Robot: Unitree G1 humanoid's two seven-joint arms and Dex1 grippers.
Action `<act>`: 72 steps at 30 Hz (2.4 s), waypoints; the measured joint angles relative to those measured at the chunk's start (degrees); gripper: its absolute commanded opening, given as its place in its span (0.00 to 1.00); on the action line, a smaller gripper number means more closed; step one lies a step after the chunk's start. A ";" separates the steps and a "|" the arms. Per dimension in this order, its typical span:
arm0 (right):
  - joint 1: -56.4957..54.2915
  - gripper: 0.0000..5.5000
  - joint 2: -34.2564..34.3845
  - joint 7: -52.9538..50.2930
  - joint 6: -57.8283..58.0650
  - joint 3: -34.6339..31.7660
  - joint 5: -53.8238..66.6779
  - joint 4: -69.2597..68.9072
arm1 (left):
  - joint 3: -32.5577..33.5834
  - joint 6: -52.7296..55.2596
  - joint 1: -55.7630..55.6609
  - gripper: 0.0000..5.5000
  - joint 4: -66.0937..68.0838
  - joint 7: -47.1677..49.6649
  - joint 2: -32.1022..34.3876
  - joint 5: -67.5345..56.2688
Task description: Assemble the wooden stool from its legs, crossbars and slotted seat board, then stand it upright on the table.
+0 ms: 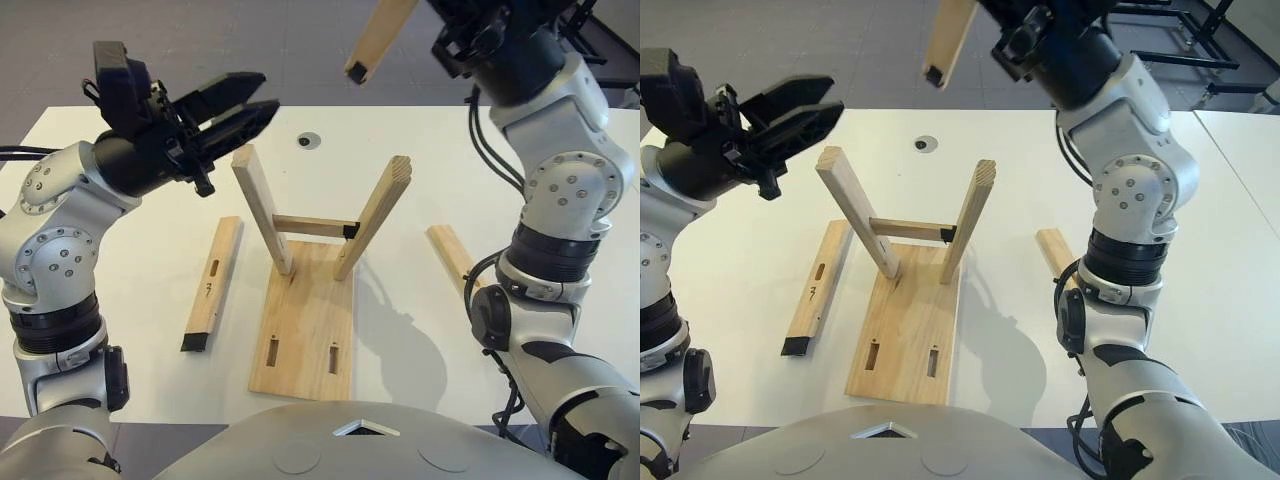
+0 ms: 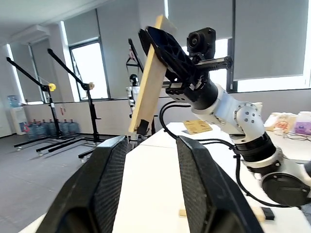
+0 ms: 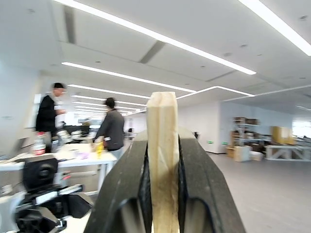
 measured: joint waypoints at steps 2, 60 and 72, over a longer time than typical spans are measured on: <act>0.29 0.07 -2.23 -3.82 -0.19 -2.42 -2.71 1.17 | 1.86 -1.98 0.09 0.33 -0.25 5.21 -1.01 2.73; 48.83 0.07 -13.56 11.37 2.98 -16.73 -0.82 8.85 | 8.97 -12.27 15.74 0.33 -13.92 29.66 -7.01 14.01; 54.12 0.07 -12.86 12.71 -0.11 -15.43 -3.51 5.84 | 9.85 -12.20 15.93 0.33 -13.99 29.60 -6.48 13.89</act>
